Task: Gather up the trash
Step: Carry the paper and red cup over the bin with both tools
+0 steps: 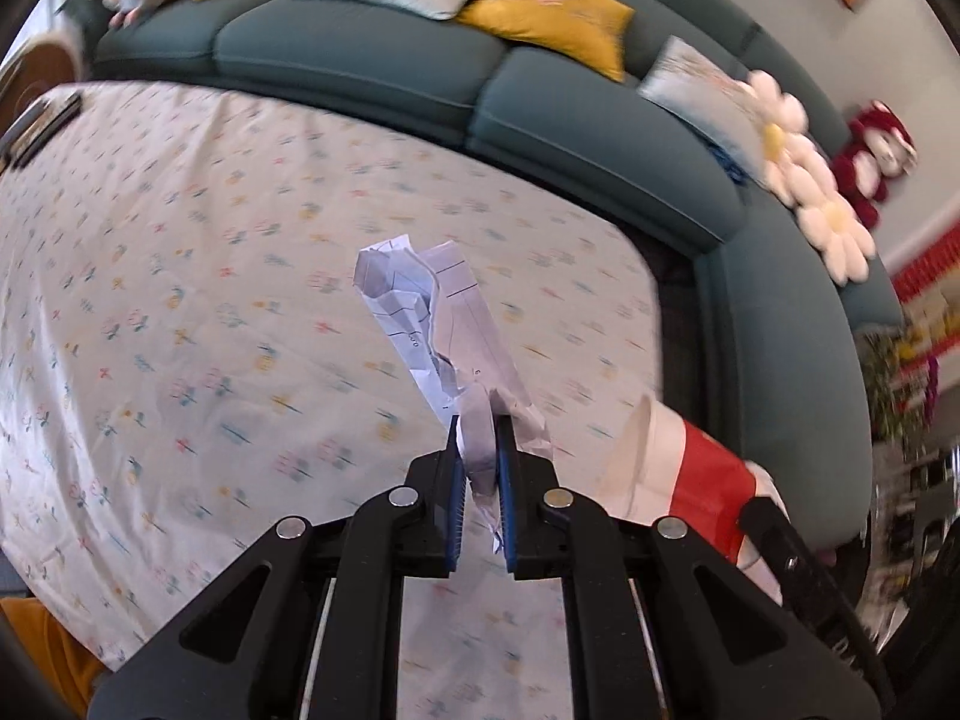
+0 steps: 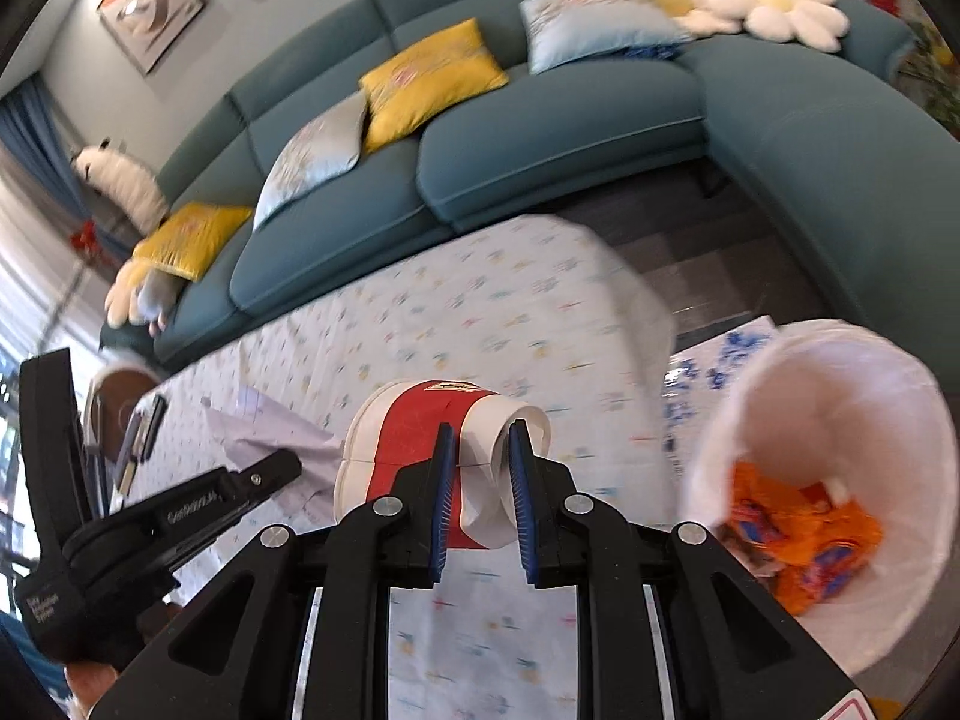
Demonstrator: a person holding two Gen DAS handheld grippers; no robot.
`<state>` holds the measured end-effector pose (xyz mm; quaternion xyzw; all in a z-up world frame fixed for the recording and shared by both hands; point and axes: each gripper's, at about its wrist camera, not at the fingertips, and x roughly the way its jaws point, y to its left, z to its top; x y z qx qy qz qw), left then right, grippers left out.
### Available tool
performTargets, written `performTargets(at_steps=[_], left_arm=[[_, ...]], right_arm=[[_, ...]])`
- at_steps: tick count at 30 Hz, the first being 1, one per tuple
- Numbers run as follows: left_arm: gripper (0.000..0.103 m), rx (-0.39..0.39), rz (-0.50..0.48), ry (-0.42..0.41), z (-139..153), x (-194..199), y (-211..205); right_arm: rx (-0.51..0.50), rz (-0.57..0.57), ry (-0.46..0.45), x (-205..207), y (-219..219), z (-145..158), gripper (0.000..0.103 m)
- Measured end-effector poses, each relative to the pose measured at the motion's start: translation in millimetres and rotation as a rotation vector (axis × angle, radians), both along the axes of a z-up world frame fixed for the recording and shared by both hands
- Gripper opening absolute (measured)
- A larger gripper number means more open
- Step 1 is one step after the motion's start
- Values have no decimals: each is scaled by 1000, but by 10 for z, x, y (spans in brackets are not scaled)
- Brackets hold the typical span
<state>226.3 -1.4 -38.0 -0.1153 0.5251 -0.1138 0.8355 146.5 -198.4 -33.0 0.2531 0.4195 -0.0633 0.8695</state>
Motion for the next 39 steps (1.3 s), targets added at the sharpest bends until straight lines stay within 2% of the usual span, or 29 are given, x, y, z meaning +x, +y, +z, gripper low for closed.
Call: performTargets(at_steps=[9, 18, 31, 36, 39], left_arm=[[9, 22, -186, -47, 234, -535, -834], [10, 60, -367, -70, 285, -1043, -1549], [10, 101, -498, -61, 161, -1421, -2104], [11, 109, -517, -58, 142, -1487, -2214], [19, 120, -523, -56, 130, -1495, -2255]], right_arm=[[-15, -141, -42, -696, -718, 232, 17], [-12, -258, -54, -1267, -1252, 228, 17], [14, -365, -55, -1721, -1683, 102, 17], [26, -391, -57, -1831, -1780, 68, 18], [31, -400, -59, -1874, -1816, 50, 18]])
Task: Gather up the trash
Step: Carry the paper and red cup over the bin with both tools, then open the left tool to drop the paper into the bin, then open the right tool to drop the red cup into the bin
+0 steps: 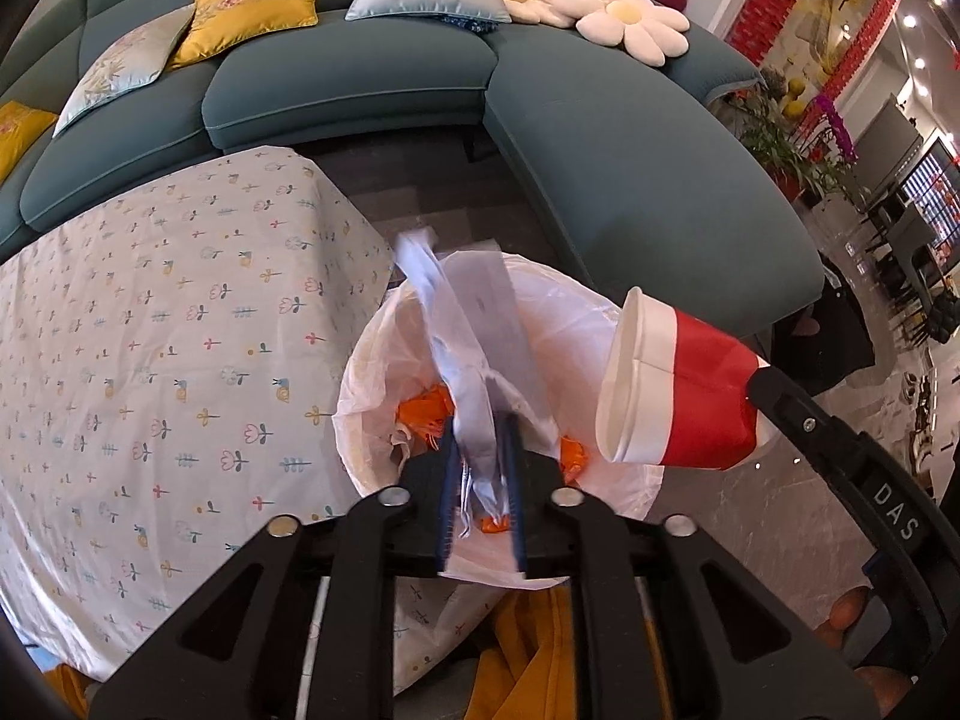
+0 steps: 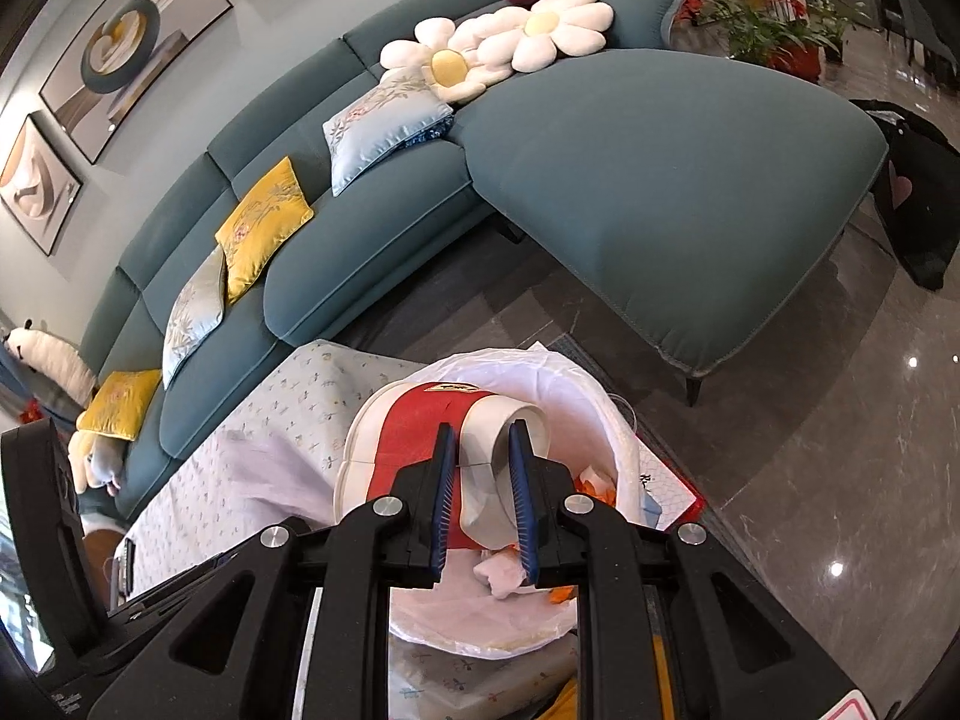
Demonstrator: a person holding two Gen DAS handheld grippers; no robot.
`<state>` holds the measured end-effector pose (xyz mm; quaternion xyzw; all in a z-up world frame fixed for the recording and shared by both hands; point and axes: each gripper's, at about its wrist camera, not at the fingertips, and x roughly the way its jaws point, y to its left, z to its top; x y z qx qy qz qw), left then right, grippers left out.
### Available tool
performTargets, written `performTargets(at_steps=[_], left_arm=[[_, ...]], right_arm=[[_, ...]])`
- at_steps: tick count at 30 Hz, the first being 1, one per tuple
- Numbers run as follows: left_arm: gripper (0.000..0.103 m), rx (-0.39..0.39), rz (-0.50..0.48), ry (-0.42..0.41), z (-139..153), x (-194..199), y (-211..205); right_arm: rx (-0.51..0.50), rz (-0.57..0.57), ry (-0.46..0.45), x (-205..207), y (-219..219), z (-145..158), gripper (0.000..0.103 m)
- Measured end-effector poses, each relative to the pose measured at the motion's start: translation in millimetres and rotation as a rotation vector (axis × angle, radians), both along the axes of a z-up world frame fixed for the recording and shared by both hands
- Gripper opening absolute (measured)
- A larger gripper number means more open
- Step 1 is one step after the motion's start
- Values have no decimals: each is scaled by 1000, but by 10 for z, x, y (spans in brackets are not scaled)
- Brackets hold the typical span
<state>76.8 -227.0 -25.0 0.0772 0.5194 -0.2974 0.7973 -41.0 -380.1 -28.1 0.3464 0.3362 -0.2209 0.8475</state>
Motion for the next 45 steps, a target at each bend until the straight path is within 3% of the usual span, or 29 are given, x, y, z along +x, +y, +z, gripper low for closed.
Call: performTargets(at_steps=[2, 4, 45], left_arm=[[32, 2, 8, -4, 7, -8, -11], [36, 0, 14, -16, 22, -14, -15], [36, 0, 84, -12, -19, 121, 253]], right_arm=[[3, -5, -2, -14, -8, -6, 17], [4, -7, -3, -13, -14, -9, 17], [-15, 97, 12, 365, 173, 22, 19]])
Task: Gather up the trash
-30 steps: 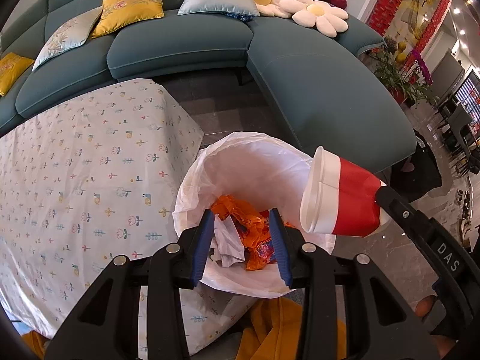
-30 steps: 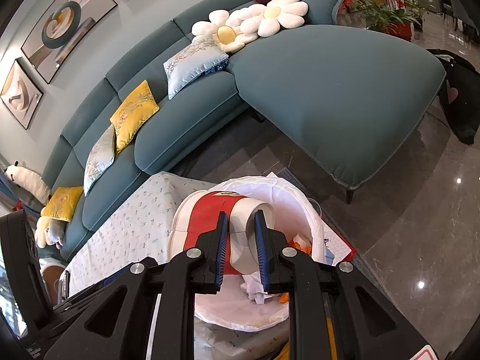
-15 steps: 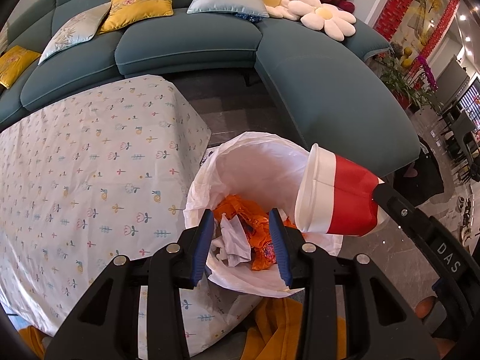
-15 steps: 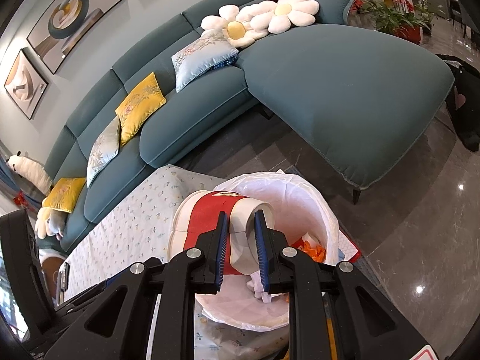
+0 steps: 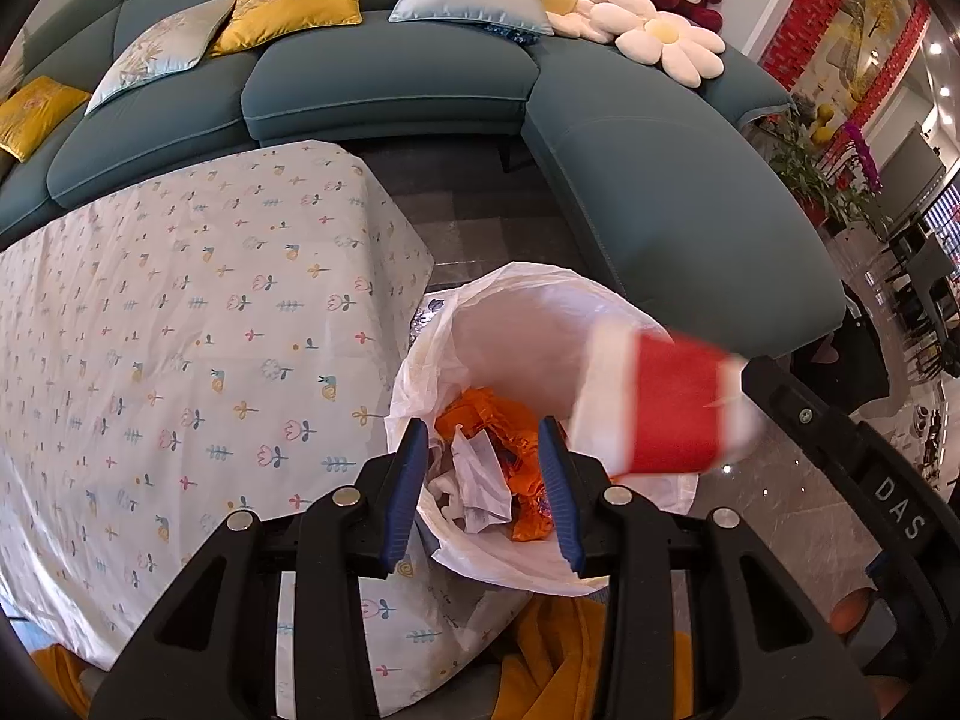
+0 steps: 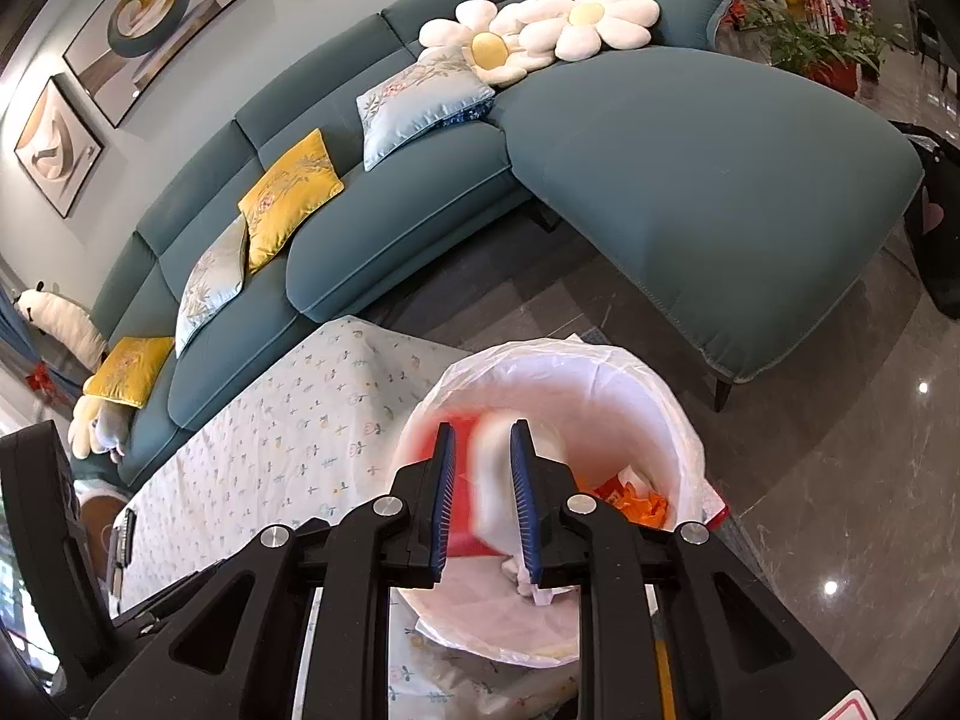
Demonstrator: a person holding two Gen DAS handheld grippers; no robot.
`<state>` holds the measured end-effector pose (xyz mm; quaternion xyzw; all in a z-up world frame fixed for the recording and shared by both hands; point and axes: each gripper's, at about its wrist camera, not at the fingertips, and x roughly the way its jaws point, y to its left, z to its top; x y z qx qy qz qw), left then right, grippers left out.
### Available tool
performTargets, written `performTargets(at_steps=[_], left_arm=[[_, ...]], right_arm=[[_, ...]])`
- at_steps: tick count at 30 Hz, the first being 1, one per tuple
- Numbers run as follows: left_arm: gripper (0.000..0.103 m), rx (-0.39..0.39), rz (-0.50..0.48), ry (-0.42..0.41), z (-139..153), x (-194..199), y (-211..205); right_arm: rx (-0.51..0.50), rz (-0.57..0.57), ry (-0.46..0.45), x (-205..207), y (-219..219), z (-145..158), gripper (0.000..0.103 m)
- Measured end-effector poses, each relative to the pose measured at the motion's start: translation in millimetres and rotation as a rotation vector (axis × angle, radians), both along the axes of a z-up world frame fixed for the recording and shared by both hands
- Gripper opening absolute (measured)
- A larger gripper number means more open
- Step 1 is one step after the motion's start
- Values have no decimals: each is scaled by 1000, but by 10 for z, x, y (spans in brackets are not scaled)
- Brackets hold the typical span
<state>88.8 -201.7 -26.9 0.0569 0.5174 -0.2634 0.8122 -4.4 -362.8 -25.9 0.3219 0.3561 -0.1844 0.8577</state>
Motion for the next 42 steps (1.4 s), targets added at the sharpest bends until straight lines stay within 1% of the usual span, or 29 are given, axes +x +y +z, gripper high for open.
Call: performTargets(at_steps=[8, 11, 17, 19, 21, 23, 24, 25, 26, 28, 32, 34, 37, 40, 41, 42], left_arm=[[37, 2, 25, 4, -16, 47, 93], [41, 2, 39, 4, -21, 65, 130], [42, 5, 51, -3, -16, 69, 204], [43, 8, 56, -5, -14, 67, 242], [44, 14, 64, -8, -15, 67, 291], [44, 18, 69, -10, -14, 64, 331], [47, 20, 72, -11, -11, 59, 358], [51, 22, 75, -15, -7, 53, 386], [53, 26, 79, -22, 0, 42, 410], [59, 38, 82, -38, 10, 12, 456], [61, 54, 83, -50, 9, -50, 517], [66, 62, 87, -55, 1, -78, 546], [70, 74, 93, -62, -8, -125, 588], [72, 82, 97, -70, -7, -160, 625], [73, 86, 98, -73, -5, -173, 635], [76, 92, 99, -79, -1, -193, 647]], right_arm=[[-41, 33, 19, 105, 104, 58, 19], [-62, 57, 36, 148, 163, 80, 20], [-109, 92, 75, 191, 275, 137, 22], [-132, 104, 92, 207, 317, 168, 25], [-150, 118, 101, 207, 355, 198, 33], [-171, 133, 114, 211, 385, 234, 38], [-182, 141, 126, 212, 405, 240, 42], [-195, 146, 136, 208, 426, 242, 43], [-209, 155, 144, 199, 456, 246, 44], [-226, 166, 159, 190, 496, 248, 47], [-249, 183, 184, 162, 562, 246, 52], [-256, 190, 191, 142, 591, 243, 57], [-284, 196, 207, 115, 645, 246, 59], [-287, 205, 209, 68, 680, 239, 61], [-292, 209, 211, 52, 696, 238, 63], [-297, 213, 213, 38, 711, 241, 66]])
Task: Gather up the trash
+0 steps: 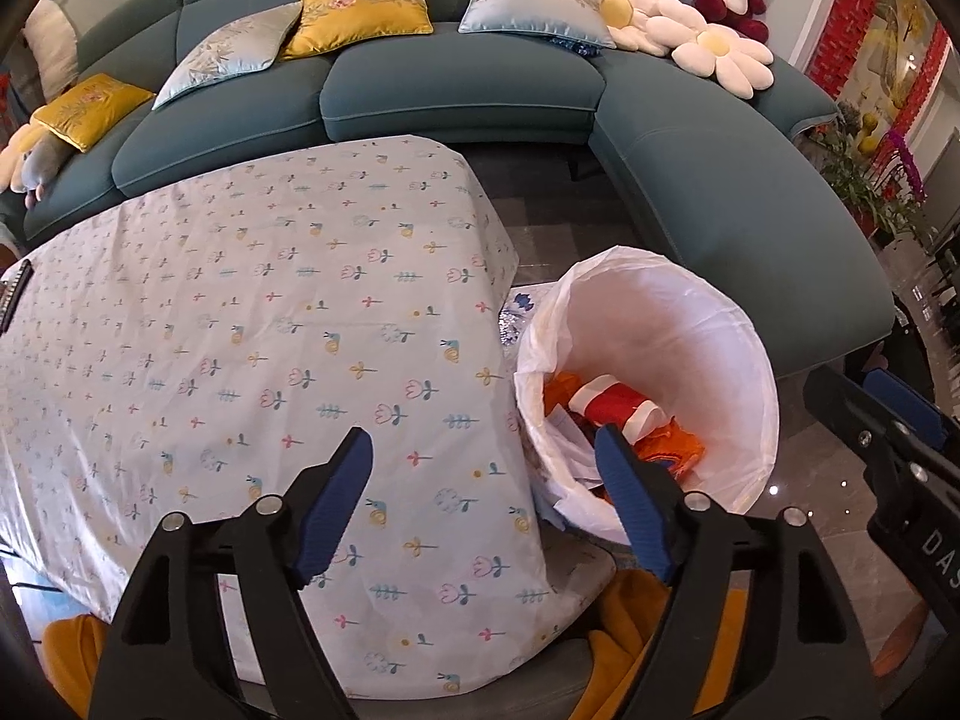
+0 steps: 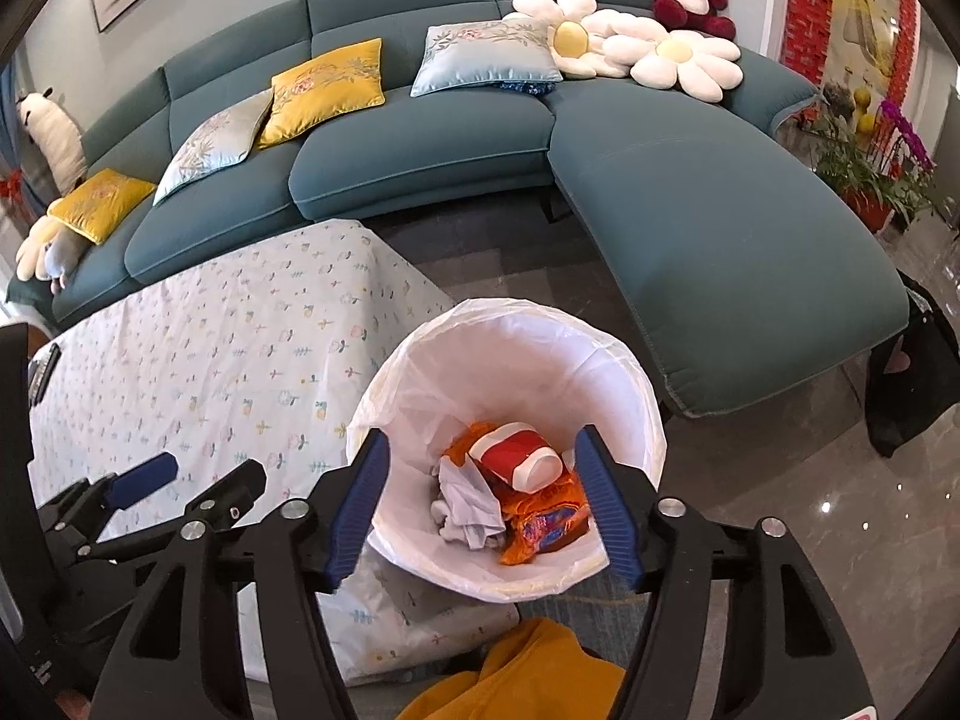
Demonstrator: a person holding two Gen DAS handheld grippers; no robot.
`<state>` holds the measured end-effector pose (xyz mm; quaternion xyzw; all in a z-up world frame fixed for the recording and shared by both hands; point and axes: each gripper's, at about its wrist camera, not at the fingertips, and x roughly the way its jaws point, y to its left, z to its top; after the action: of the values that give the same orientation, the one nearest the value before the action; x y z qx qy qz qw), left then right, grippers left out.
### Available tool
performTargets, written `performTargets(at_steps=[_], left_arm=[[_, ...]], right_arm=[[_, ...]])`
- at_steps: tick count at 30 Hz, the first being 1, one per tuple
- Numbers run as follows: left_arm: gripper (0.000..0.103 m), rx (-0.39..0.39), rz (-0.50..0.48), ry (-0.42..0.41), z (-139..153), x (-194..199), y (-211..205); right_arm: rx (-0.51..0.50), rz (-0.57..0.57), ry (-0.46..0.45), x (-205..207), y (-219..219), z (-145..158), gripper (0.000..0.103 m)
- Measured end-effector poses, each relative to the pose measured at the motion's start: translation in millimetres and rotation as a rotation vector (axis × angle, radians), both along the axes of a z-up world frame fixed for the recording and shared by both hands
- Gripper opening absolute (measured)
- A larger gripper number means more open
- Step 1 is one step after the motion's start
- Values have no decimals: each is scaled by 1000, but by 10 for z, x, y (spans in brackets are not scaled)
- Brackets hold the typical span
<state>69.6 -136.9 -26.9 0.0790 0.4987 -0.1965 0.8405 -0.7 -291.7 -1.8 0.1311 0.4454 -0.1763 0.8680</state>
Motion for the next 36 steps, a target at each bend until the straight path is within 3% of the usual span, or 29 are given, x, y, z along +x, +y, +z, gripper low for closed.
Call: performTargets(at_steps=[7, 9, 14, 15, 36], left_arm=[[89, 12, 18, -20, 26, -79, 72], [89, 18, 22, -22, 18, -98, 92], [93, 31, 27, -27, 11, -148, 124], [93, 34, 29, -27, 9, -152, 133], [94, 86, 27, -67, -2, -255, 146]], right_arm=[[-17, 5, 9, -97, 58, 1, 76], [-23, 3, 19, -124, 60, -6, 86], [-53, 2, 16, -189, 92, -9, 87], [-58, 3, 17, -204, 95, -15, 96], [-79, 15, 50, -332, 187, -164, 96]])
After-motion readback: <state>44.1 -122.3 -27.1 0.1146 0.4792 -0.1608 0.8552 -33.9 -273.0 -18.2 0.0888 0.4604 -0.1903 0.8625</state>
